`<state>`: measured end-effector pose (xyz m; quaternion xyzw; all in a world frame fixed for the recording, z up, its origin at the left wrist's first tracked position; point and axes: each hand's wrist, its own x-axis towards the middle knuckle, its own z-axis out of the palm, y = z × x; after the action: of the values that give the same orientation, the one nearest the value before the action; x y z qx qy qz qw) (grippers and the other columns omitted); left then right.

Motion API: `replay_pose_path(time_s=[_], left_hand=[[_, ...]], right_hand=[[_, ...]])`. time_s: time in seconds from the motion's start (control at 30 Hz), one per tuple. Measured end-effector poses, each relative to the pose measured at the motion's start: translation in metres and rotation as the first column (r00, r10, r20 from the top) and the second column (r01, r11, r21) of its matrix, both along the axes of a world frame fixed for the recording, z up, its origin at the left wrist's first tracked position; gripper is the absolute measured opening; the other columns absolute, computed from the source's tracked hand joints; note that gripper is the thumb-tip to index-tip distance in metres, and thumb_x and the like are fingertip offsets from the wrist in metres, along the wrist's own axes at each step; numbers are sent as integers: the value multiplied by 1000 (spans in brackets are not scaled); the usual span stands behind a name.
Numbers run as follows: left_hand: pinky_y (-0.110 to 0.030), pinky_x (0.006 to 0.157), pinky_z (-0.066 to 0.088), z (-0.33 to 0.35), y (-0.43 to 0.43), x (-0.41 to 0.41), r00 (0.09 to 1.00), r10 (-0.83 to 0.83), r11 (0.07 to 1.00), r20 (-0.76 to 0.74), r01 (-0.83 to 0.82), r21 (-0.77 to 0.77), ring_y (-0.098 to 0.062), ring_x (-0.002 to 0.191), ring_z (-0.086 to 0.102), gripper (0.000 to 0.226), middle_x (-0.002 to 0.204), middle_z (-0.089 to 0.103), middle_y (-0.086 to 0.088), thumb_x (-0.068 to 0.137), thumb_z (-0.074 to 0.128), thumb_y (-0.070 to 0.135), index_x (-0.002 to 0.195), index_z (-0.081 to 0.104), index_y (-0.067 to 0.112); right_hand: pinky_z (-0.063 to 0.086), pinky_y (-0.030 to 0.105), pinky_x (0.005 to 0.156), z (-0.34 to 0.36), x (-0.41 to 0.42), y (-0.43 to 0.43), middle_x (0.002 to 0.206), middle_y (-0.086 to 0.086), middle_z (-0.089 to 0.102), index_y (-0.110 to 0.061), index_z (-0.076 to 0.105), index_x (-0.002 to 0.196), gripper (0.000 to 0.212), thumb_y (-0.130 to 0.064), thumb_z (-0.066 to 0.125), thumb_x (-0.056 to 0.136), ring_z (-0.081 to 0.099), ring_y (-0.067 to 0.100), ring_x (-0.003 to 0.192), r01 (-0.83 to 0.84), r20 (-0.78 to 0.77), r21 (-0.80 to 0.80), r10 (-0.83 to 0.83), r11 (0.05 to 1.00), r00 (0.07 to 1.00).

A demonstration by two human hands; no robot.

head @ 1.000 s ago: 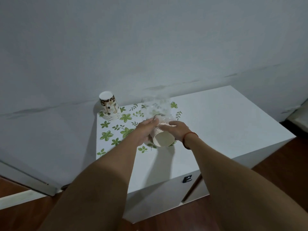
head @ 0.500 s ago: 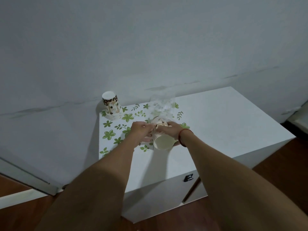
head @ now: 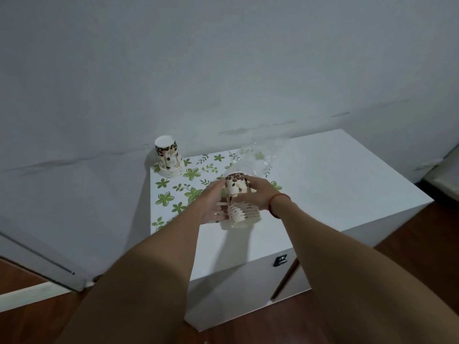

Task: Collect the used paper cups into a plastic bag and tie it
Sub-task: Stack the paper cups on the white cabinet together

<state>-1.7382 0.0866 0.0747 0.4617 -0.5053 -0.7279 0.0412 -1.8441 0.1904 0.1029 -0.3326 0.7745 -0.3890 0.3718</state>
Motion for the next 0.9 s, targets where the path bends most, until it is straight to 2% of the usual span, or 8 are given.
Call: replay_pose_path(time_s=[0.1,0.2,0.3,0.43,0.53,0.67,0.77,0.9], left_hand=[[-42,85,52,4,4,9,1000,12,998,2,-12,-53,-26,92,60,45,100,62,-9,98,32,56,116,55,22],[-38,83,49,19,7,23,1000,31,997,6,-30,-75,-23,93,59,49,99,63,-6,97,33,57,110,60,19],[-34,73,50,47,-5,36,995,92,983,-41,-97,-154,-21,90,61,46,102,66,-5,97,37,56,110,62,21],[-40,89,52,93,-40,43,961,198,941,-191,-241,-239,-21,92,65,37,104,70,-4,93,46,56,97,65,25],[-39,89,53,122,-71,44,928,244,886,-283,-332,-325,-20,92,66,31,97,70,0,88,54,57,90,65,27],[-47,95,52,138,-123,41,896,277,796,-346,-416,-440,-25,101,67,24,104,72,-3,81,62,51,88,68,29],[-39,83,55,135,-156,37,873,312,739,-375,-471,-482,-22,88,66,21,105,70,-8,87,59,40,99,67,24],[-33,76,52,115,-186,36,873,359,662,-331,-488,-569,-18,87,65,22,105,68,-5,87,59,37,106,64,26]], right_hand=[[50,34,87,7,14,12,106,2,56,-15,51,130,65,-15,81,72,58,19,95,19,43,-21,-18,1000,999],[52,34,86,15,27,12,99,3,66,-6,55,121,59,-14,82,70,60,12,77,-8,87,-10,9,1000,996],[53,39,93,34,39,-3,96,2,64,-4,53,126,69,-12,85,66,62,20,89,-3,63,-111,10,994,998],[50,35,94,68,49,-48,124,8,57,-11,41,134,83,-13,85,63,58,21,104,-24,-95,-289,-3,957,995],[48,31,95,88,52,-91,128,8,53,-13,39,132,84,-14,86,62,56,22,113,-61,-206,-381,-20,922,978],[44,25,91,102,52,-149,121,2,51,-12,38,128,79,-14,85,64,54,18,107,-95,-239,-450,-17,888,971],[44,24,86,101,51,-187,115,2,51,-10,35,127,77,-13,83,67,53,16,100,-111,-222,-453,9,885,975],[49,32,95,79,52,-220,127,8,57,-13,34,131,79,-15,83,69,55,20,106,-134,-218,-430,41,893,975]])
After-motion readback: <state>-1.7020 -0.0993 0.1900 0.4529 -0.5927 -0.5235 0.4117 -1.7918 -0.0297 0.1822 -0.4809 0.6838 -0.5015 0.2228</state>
